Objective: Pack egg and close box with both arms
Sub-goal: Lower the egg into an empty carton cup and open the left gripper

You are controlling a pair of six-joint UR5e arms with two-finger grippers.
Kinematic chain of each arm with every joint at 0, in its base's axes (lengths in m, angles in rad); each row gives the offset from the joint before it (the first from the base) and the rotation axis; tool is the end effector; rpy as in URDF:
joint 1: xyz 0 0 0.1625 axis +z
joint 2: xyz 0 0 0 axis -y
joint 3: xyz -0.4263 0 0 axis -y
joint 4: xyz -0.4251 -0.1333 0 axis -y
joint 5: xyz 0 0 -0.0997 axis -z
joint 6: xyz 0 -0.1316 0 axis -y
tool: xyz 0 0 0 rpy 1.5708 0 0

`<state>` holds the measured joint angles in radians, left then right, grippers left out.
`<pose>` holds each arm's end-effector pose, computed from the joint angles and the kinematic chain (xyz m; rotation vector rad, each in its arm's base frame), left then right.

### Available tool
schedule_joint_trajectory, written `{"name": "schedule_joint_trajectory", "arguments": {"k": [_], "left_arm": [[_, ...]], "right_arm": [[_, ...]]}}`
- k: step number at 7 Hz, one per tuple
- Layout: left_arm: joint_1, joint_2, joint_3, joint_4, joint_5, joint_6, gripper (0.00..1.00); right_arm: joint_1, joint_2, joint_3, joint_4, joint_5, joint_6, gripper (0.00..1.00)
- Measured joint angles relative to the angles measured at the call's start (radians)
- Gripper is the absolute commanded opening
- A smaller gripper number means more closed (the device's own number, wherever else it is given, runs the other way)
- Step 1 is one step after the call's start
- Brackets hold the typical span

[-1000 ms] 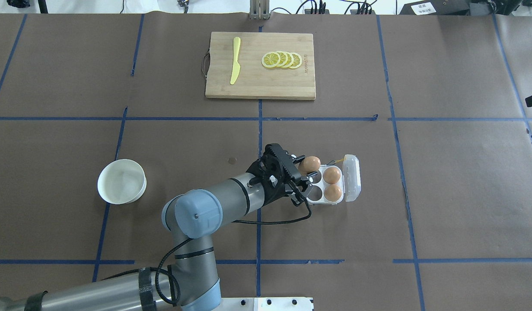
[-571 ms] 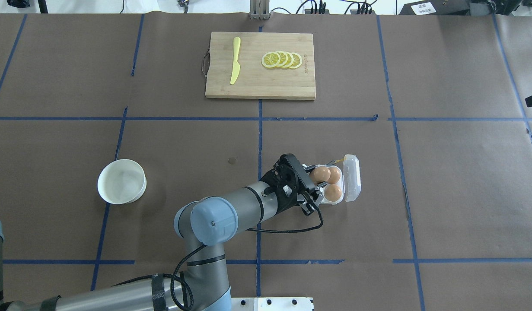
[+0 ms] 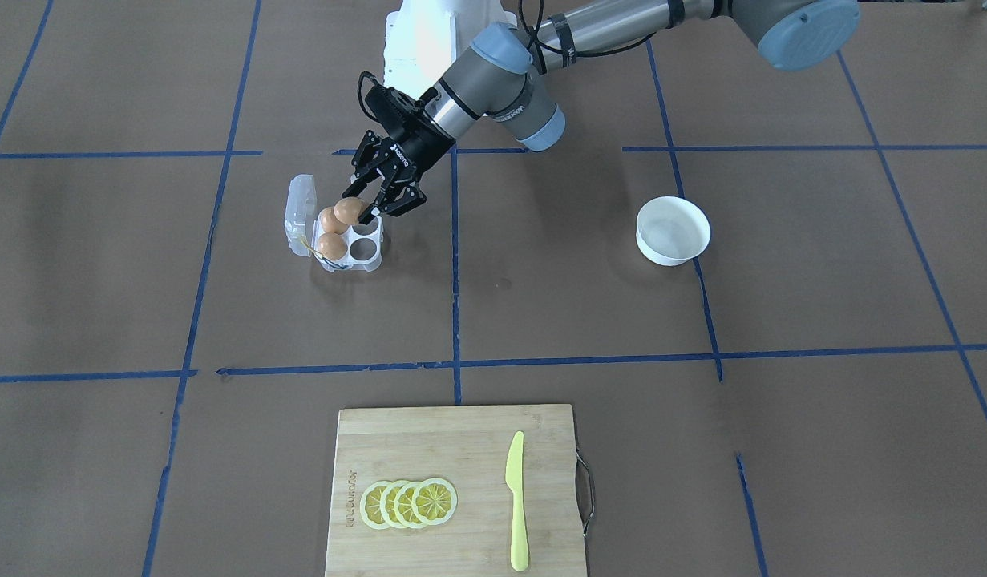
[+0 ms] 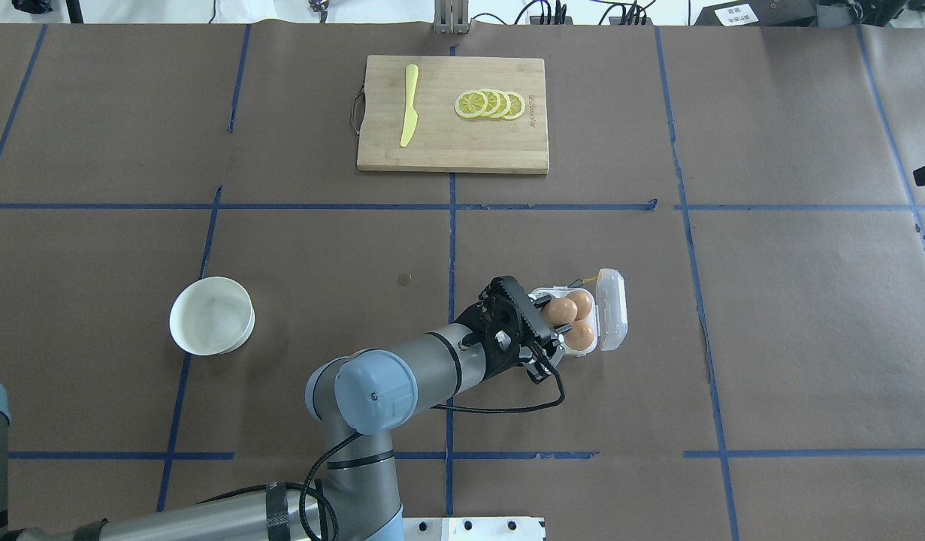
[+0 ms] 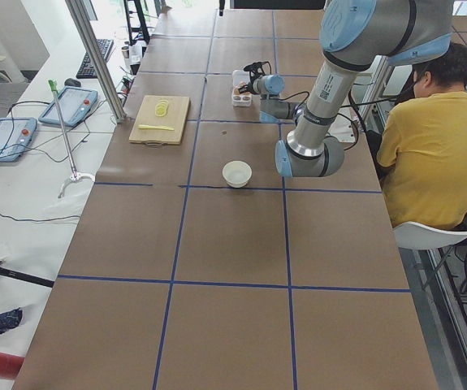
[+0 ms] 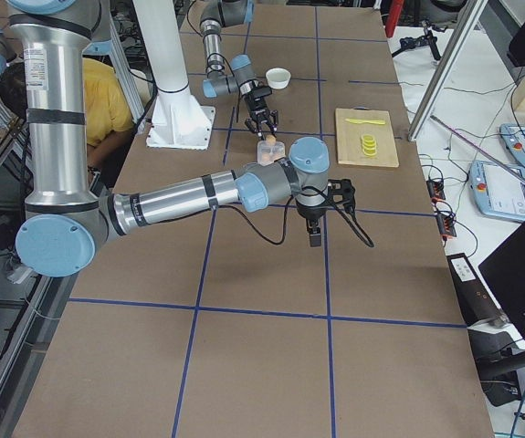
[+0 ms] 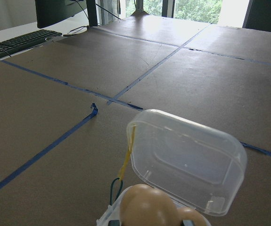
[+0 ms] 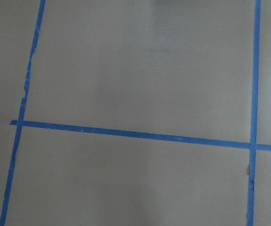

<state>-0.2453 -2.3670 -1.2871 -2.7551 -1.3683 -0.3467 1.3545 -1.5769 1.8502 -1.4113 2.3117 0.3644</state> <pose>0.7281 -0.3470 0.1371 1.2665 1.1723 0.5580 -0.0720 -0.5350 0.5204 0.1865 -0.8158 -0.0209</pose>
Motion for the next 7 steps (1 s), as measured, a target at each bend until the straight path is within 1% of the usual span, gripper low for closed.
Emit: {"name": "schedule_joint_trajectory", "arguments": {"k": [1, 2, 3, 4, 5, 6, 7], "left_arm": [[0.000, 0.000, 0.000, 0.000, 0.000, 0.000, 0.29], [0.000, 0.000, -0.001, 0.000, 0.000, 0.000, 0.43], [0.000, 0.000, -0.001, 0.000, 0.001, -0.001, 0.53], [-0.001, 0.000, -0.001, 0.000, 0.001, -0.004, 0.61], [-0.001, 0.000, 0.000, 0.000, 0.001, -0.007, 0.62], [-0.002, 0.000, -0.001, 0.000, 0.002, -0.010, 0.66], [-0.002, 0.000, -0.001, 0.000, 0.002, -0.012, 0.67]], "right_arm": [[0.000, 0.000, 0.000, 0.000, 0.000, 0.000, 1.00], [0.000, 0.000, 0.000, 0.000, 0.000, 0.001, 1.00], [0.000, 0.000, 0.000, 0.000, 0.000, 0.001, 1.00], [0.000, 0.000, 0.000, 0.000, 0.000, 0.001, 1.00], [0.000, 0.000, 0.000, 0.000, 0.000, 0.001, 1.00], [0.000, 0.000, -0.001, 0.000, 0.000, 0.001, 1.00], [0.000, 0.000, -0.001, 0.000, 0.000, 0.000, 1.00]]}}
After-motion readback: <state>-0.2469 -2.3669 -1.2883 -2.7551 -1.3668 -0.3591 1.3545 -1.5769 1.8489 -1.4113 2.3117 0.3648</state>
